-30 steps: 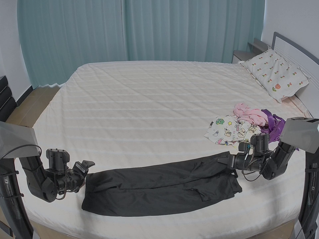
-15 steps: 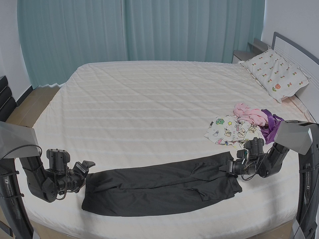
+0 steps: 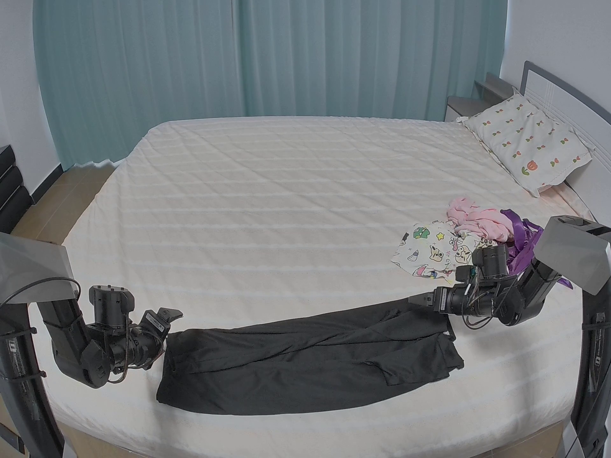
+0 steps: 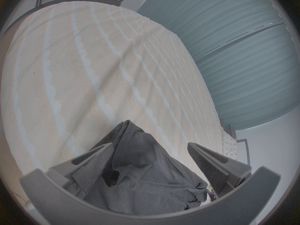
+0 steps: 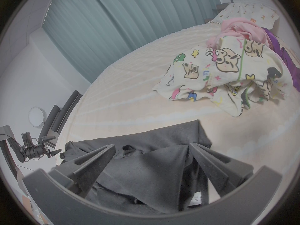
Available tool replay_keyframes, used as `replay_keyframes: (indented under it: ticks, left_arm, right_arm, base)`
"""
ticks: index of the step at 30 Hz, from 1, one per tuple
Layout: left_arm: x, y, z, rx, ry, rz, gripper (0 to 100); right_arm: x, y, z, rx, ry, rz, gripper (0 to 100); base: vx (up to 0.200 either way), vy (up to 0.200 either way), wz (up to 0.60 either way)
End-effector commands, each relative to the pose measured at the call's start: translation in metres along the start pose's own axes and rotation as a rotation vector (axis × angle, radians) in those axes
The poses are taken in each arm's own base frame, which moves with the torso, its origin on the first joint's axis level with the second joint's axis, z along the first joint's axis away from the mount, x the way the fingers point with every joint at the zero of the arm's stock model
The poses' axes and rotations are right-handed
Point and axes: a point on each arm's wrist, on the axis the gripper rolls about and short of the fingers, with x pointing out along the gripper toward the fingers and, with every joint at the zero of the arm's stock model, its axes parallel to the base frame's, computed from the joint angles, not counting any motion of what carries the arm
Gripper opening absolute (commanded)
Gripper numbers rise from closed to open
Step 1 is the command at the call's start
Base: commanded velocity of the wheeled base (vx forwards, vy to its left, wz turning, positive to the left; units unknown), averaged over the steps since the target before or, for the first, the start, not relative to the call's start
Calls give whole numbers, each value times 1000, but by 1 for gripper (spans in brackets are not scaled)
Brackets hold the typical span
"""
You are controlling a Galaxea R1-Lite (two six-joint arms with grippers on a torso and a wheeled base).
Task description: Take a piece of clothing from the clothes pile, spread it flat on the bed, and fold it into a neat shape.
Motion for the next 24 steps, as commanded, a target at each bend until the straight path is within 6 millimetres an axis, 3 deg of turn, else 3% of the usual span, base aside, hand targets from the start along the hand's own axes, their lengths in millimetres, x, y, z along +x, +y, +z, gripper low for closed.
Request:
replay_keyframes:
  ticks: [1,6,11,18,24]
  left_arm:
    - [0,0,0,-1,0,1,100]
    - [0,0,0,-1,0,1,100]
    - [0,0,0,-1,0,1,100]
    - [0,0,0,-4,0,1,100]
    - [0,0,0,-4,0,1,100]
  right_arm:
    - [0,6,2,-8,6,-10,100]
    - [5,3,9,-9,-26,-42,100]
    - [2,22,19,-50,-76,-8,100]
    - [16,56,7,-109,-32,50,100]
    - [29,58,-7,-171,76,37,100]
  base:
    - [0,0,0]
    - [0,0,0]
    - [0,0,0]
    - [0,0,0]
    - [0,0,0]
